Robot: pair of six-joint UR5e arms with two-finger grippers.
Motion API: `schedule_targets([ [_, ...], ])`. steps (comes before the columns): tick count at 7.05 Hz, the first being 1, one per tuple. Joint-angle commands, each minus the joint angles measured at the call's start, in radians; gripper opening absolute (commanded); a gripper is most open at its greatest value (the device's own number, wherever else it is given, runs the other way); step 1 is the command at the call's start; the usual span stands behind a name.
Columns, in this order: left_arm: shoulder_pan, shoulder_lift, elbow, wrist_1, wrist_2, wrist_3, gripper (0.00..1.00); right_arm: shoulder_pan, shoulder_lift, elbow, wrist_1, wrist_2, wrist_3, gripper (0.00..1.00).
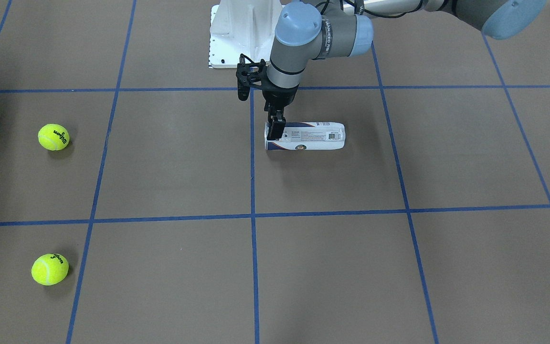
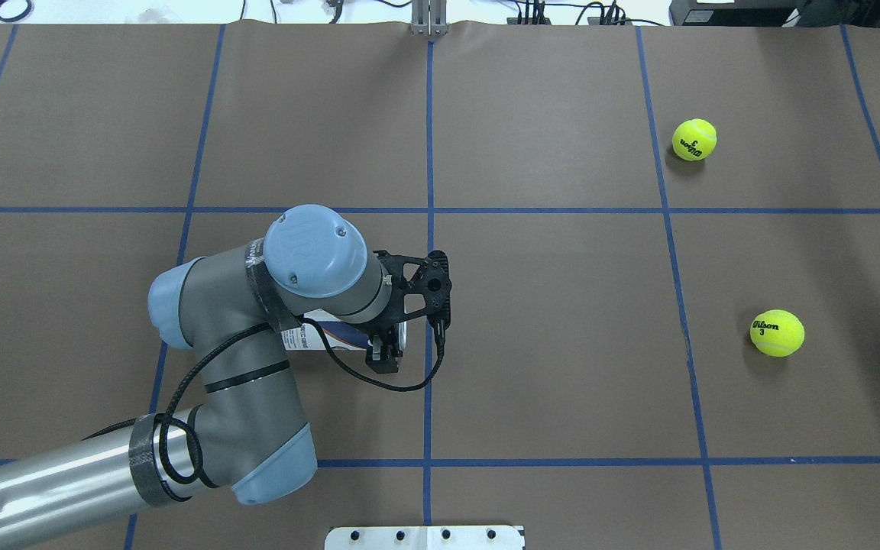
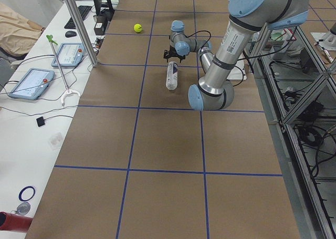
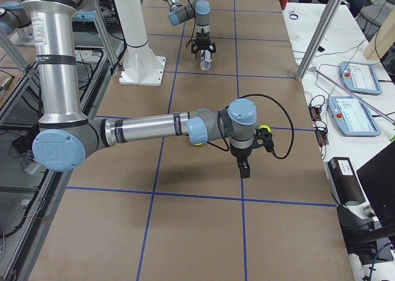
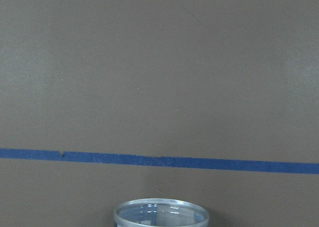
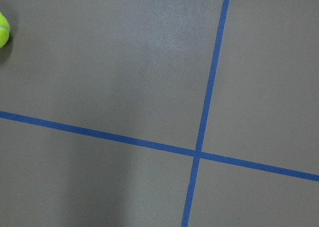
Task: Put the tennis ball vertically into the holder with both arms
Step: 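Lower the left gripper and close it around the white can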
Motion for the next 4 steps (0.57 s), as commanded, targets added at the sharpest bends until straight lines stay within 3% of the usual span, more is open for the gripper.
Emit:
schedule_targets([
  [1, 0.002, -0.012, 0.053, -0.032, 0.007, -0.001, 0.99, 0.0, 0.0, -0.001, 0.0, 0.0, 0.001, 1.0],
  [4, 0.005, -0.025, 0.119, -0.08, 0.009, -0.006, 0.99, 0.0, 0.0, -0.001, 0.0, 0.0, -0.001, 1.0],
])
